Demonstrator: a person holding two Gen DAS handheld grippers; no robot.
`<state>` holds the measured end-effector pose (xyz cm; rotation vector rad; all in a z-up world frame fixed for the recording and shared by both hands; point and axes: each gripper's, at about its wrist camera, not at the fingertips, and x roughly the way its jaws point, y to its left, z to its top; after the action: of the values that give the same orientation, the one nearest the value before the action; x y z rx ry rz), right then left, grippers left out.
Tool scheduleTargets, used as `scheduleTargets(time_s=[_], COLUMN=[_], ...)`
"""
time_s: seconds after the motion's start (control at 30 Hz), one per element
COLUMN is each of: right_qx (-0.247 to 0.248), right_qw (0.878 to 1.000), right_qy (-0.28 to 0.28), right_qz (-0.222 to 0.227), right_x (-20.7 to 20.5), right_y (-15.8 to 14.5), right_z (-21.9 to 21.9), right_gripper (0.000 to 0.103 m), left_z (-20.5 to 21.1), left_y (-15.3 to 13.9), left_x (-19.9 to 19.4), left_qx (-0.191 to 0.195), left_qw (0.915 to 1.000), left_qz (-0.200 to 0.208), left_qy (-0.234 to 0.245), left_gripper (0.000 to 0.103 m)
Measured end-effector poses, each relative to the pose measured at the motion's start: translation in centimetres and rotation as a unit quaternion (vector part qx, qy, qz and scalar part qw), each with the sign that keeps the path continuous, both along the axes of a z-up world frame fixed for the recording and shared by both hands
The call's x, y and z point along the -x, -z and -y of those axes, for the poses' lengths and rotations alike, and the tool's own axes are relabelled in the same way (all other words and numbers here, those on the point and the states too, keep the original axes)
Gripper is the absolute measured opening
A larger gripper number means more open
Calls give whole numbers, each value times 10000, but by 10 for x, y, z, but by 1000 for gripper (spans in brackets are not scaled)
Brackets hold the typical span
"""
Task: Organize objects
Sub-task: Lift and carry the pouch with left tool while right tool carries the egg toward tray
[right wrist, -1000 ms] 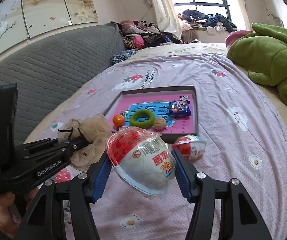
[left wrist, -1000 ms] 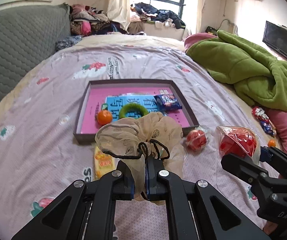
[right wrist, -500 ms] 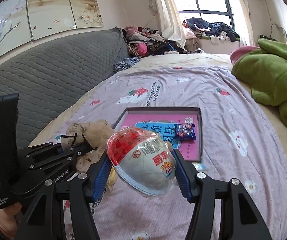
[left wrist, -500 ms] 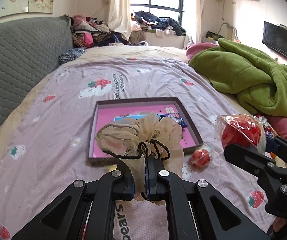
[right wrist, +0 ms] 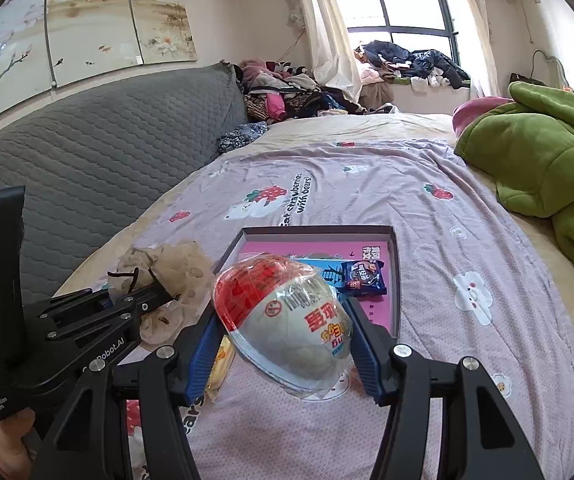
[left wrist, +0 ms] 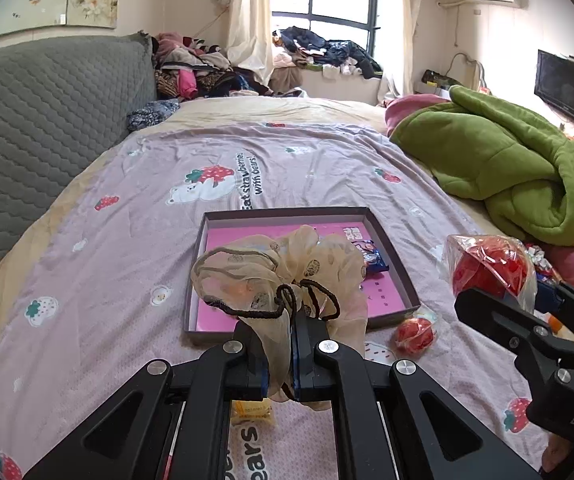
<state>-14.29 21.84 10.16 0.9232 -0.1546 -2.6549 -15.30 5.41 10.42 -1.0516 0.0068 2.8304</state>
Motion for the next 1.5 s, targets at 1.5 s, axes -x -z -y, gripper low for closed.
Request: scheduleTargets(time_s=[1.5], right_qx=[-393], right_qw=[9991], right_qy=[-29], right_qz=[-175], right_x=[78], right_y=[14], right_z=[-3], right_gripper=[60], left_z=[12], left_y=[24], left_x=[87], left_qx=[215], left_qw=[9995], left_qz=[150], left_qy=[-184], left_gripper=[8])
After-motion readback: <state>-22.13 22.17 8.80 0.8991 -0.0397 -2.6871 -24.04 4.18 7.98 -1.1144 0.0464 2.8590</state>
